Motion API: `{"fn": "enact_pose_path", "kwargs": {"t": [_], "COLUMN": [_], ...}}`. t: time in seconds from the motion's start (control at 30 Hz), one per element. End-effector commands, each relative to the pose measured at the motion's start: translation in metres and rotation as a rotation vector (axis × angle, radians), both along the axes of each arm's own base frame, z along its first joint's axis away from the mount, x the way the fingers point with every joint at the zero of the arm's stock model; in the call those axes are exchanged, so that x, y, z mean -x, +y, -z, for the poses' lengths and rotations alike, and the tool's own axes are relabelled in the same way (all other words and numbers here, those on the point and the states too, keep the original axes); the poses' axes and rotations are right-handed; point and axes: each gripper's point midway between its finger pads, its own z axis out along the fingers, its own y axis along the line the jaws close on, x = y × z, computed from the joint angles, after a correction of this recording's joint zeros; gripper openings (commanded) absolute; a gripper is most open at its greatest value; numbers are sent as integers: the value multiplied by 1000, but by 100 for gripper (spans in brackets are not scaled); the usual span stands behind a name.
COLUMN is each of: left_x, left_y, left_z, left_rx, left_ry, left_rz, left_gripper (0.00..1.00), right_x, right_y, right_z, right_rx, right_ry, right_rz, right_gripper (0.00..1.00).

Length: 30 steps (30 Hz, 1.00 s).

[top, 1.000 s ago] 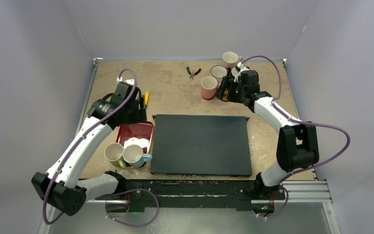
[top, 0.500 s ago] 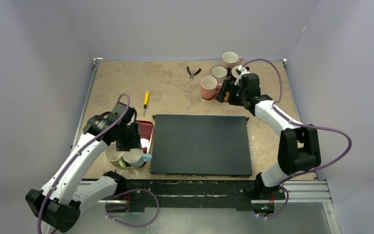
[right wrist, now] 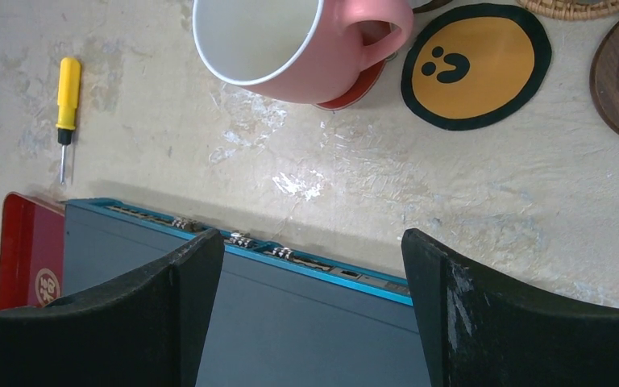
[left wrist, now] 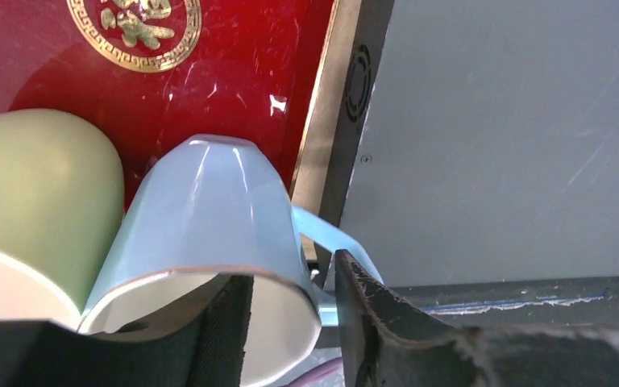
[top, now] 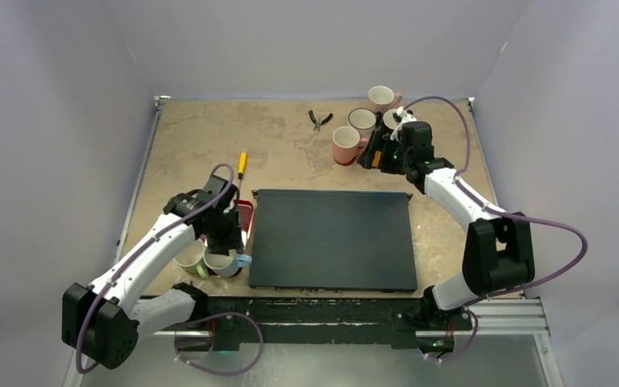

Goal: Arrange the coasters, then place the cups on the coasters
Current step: Pick up the cup from the tray.

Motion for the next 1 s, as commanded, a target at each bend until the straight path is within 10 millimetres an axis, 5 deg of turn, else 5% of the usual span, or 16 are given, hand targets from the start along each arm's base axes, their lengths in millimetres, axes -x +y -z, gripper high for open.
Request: {"fn": "enact_pose_path", "kwargs": {"t": [0.0, 0.2, 0.43, 0.7, 0.8, 0.97], "left_x": [-25, -46, -99, -162, -176, -191], "left_y": [-9, 3, -6, -31, -38, -54], "left_z": [3, 5, -29, -86, -101, -117], "left_rx": [17, -62, -11, 138, 180, 282], "left_ry": [-69, -134, -335, -543, -583, -594], "left_rz": [-29, -91, -221, -342, -377, -424], "left_gripper": [34, 0, 0, 0, 0, 0], "right_x": [-3, -4, -10, -7, 3, 25], "right_y": [3, 3, 5, 11, 29, 86], "right_z": [-12, -7, -11, -38, -51, -85], "right_rx": [-11, -11, -6, -1, -26, -133], "right_ry": [-45, -38, -43, -113, -144, -255], "right_rz": [-7, -11, -18, -45, -72, -159], "right_gripper": [84, 84, 84, 88, 89, 87]}}
